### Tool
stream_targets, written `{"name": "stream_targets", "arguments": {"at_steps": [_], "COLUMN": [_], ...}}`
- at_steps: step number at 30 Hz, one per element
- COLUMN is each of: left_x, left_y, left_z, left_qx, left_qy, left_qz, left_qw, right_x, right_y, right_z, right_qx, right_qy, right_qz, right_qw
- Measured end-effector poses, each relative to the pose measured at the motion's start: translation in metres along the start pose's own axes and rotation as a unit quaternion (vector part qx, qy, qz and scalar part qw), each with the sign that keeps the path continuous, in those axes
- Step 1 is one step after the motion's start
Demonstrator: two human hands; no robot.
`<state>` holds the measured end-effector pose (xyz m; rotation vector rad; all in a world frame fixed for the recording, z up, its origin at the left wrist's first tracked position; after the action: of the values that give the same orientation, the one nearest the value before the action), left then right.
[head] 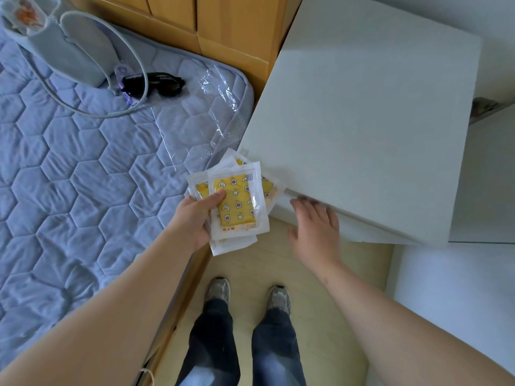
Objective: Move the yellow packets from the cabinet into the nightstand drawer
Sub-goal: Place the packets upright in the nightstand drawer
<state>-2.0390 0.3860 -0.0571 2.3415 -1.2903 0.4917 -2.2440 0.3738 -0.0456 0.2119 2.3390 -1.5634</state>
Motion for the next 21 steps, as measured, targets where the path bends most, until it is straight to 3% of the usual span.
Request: {"name": "stream_targets", "arguments": {"at_steps": [5, 13, 19, 21], "left_x": [-0.004, 0.003, 0.005, 0.001], "left_y": [-0.007, -0.016, -0.017, -0.016], "left_z": [-0.007, -0.024, -0.031, -0.032], "left_qx": [-0.035, -0.108, -0.115, -0.112], "left_qy": [0.0, 0.038, 0.046, 0.041], "left_qz": [0.003, -0.042, -0.028, -0.019], "left_qw": [0.999, 0.993, 0.992, 0.993], "right_x": [0.016, 0.008, -0.005, 0.0], "right_y": [0.01, -0.002, -0.004, 0.004], "right_z": [0.008, -0.002, -0.029, -0.032], "right_qx": [-0.066, -0.051, -0.051, -0.077], "right_qy": [0.088, 0.075, 0.039, 0.054], "right_qz": [-0.048, -0.03, -0.057, -0.015], "right_qw": [0.993, 0.995, 0.996, 0.995]}}
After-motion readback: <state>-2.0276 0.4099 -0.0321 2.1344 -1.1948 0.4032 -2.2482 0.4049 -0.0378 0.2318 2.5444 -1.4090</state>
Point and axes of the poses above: each hand's wrist, its own z-axis towards the middle knuckle, its own y-axis out of the palm, x = y × z, the point moved 6 cm from there along z, towards the middle knuckle, and after that the axes turned 5 degrees about z, right-handed, at the moved point
